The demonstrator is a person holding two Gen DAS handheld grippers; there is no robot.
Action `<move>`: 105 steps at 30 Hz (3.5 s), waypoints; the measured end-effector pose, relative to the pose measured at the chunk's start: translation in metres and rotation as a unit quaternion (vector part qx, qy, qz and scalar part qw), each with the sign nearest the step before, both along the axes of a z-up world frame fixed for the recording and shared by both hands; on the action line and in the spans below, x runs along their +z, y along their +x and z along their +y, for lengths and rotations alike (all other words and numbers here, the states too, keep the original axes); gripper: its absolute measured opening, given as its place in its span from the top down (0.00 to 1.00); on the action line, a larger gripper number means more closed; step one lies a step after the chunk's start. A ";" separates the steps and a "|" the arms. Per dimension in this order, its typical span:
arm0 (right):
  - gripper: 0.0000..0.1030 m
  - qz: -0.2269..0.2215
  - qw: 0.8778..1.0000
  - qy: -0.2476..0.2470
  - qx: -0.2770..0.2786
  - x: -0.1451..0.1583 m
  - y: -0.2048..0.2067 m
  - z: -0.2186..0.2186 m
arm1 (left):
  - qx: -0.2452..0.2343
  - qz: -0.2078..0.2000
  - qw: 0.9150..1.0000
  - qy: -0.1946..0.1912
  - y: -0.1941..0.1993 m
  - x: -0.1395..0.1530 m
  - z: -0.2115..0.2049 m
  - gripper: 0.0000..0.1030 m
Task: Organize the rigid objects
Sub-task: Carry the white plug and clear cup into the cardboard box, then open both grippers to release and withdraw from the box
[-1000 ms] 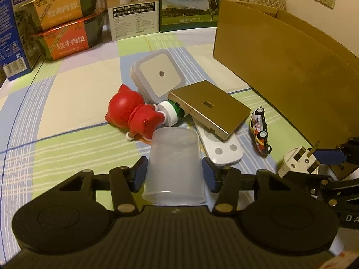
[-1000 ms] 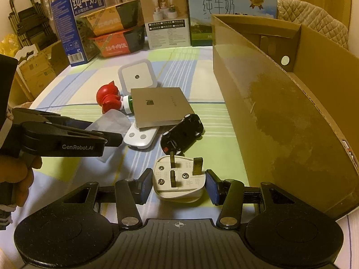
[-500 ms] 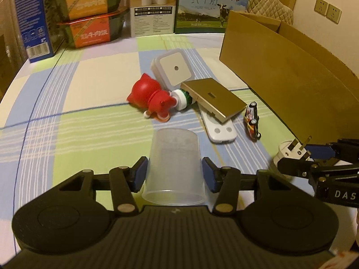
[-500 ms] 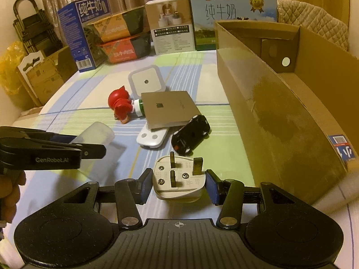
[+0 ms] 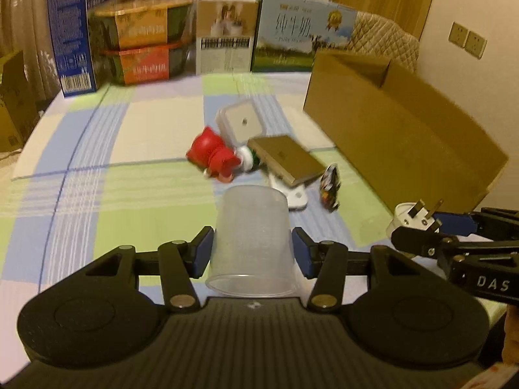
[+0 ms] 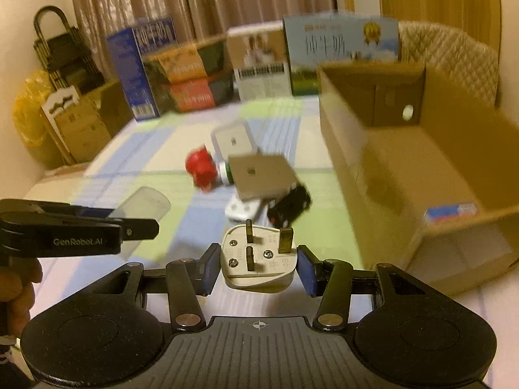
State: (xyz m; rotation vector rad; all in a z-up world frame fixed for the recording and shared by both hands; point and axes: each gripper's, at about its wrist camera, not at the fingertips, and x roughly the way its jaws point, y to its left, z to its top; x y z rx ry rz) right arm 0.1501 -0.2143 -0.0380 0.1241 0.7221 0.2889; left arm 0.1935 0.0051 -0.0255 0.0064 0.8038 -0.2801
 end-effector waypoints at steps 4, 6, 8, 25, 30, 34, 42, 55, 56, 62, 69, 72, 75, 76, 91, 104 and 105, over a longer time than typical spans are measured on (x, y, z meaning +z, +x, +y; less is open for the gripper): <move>0.55 -0.022 1.000 0.003 -0.012 0.031 -0.006 -0.017 | -0.014 -0.020 1.000 -0.002 -0.004 0.034 -0.017 0.54; 0.55 -0.028 0.999 0.007 -0.019 0.045 -0.006 -0.030 | -0.026 -0.032 0.999 -0.005 -0.004 0.051 -0.031 0.54; 0.55 -0.038 0.999 -0.001 -0.027 0.057 -0.007 -0.043 | -0.039 -0.043 0.998 -0.009 -0.004 0.066 -0.047 0.54; 0.55 -0.014 0.995 -0.004 -0.098 0.086 0.025 -0.176 | -0.116 -0.051 0.992 -0.026 0.024 0.099 -0.174 0.54; 0.55 -0.006 0.994 -0.007 -0.105 0.077 0.032 -0.190 | -0.126 -0.044 0.991 -0.018 0.037 0.093 -0.192 0.54; 0.55 0.001 0.994 -0.011 -0.104 0.067 0.038 -0.195 | -0.134 -0.037 0.990 -0.008 0.046 0.082 -0.204 0.54; 0.55 0.016 0.994 -0.011 -0.112 0.049 0.049 -0.206 | -0.144 -0.015 0.990 -0.003 0.056 0.058 -0.221 0.54; 0.55 0.026 0.993 -0.008 -0.118 0.035 0.057 -0.217 | -0.153 0.001 0.988 0.009 0.065 0.036 -0.244 0.54; 0.55 0.027 0.993 -0.008 -0.118 0.034 0.057 -0.217 | -0.153 0.004 0.988 0.009 0.066 0.035 -0.245 0.54; 0.55 0.028 0.992 -0.007 -0.119 0.033 0.058 -0.219 | -0.158 0.004 0.987 0.016 0.066 0.030 -0.250 0.54; 0.55 0.024 0.992 -0.008 -0.120 0.037 0.057 -0.221 | -0.145 -0.012 0.989 0.023 0.066 0.034 -0.244 0.45; 0.55 0.025 0.992 -0.007 -0.120 0.038 0.056 -0.221 | -0.136 -0.022 0.990 0.022 0.066 0.043 -0.236 0.45; 0.55 0.024 0.993 -0.007 -0.118 0.039 0.055 -0.219 | -0.127 -0.032 0.991 0.023 0.065 0.052 -0.226 0.46; 0.55 0.024 0.993 -0.006 -0.118 0.040 0.054 -0.218 | -0.125 -0.033 0.991 0.023 0.065 0.055 -0.223 0.46; 0.55 0.036 0.993 0.001 -0.110 0.035 0.061 -0.205 | -0.102 -0.035 0.994 0.010 0.053 0.062 -0.194 0.43; 0.48 0.010 0.992 0.017 -0.125 0.044 0.058 -0.209 | -0.086 -0.037 0.996 0.000 0.048 0.064 -0.172 0.39; 0.47 0.007 0.992 0.018 -0.124 0.047 0.056 -0.208 | -0.083 -0.038 0.996 0.001 0.047 0.064 -0.169 0.39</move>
